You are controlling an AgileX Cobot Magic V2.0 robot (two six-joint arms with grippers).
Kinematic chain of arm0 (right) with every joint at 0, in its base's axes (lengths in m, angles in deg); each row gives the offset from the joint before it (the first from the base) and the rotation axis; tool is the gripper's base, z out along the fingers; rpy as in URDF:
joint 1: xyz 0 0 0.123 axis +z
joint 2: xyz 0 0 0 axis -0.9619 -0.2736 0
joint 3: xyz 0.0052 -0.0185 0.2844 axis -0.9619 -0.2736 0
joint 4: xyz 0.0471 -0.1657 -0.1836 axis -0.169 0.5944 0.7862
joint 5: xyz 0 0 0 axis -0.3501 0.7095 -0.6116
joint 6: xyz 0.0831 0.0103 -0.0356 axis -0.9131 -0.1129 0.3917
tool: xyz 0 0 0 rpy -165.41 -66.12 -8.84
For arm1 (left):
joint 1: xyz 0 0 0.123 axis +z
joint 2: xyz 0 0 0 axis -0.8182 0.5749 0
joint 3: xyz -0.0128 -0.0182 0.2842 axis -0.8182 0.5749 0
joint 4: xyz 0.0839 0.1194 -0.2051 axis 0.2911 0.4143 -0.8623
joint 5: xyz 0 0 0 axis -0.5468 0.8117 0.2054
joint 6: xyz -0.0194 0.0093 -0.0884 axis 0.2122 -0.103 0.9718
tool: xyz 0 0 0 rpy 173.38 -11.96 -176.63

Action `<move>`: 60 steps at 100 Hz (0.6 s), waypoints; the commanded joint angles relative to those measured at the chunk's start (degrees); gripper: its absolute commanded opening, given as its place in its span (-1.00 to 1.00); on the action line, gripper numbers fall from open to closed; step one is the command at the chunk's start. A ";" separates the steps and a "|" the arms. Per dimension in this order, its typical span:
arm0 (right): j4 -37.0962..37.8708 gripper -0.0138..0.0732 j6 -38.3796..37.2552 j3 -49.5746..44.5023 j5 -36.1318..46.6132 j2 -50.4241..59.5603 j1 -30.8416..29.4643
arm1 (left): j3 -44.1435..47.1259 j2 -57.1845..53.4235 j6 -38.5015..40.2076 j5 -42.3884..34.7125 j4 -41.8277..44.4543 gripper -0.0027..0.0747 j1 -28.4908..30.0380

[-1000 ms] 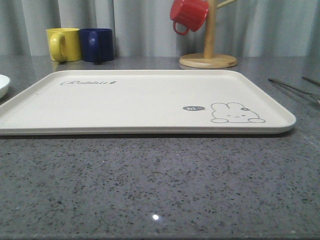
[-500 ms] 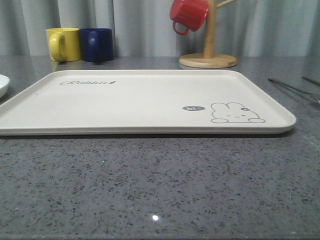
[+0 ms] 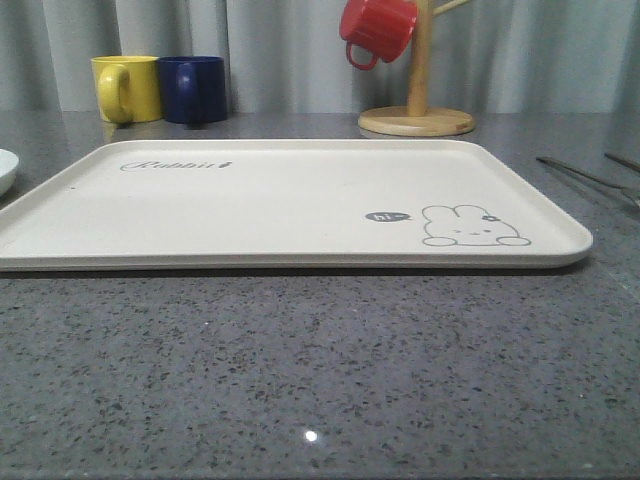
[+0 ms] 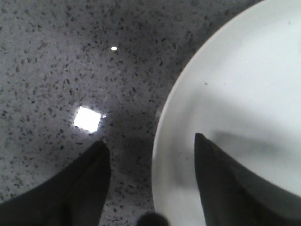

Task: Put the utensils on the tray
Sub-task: 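Grasp the white plate rim with the left gripper and set it on the tray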

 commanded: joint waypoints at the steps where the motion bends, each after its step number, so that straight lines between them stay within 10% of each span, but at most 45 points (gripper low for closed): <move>1: 0.59 -0.82 0.41 -0.20 4.75 0.76 -0.40 | -2.22 -1.30 0.57 -0.64 -0.48 -0.05 0.15; 30: 0.59 -0.82 0.41 -0.20 4.75 0.76 -0.40 | -2.28 -1.21 0.57 -0.78 -0.79 -0.98 0.15; 60: 0.59 -0.82 0.41 -0.20 4.75 0.76 -0.40 | -8.47 -4.95 0.57 0.90 -1.80 -0.98 -0.22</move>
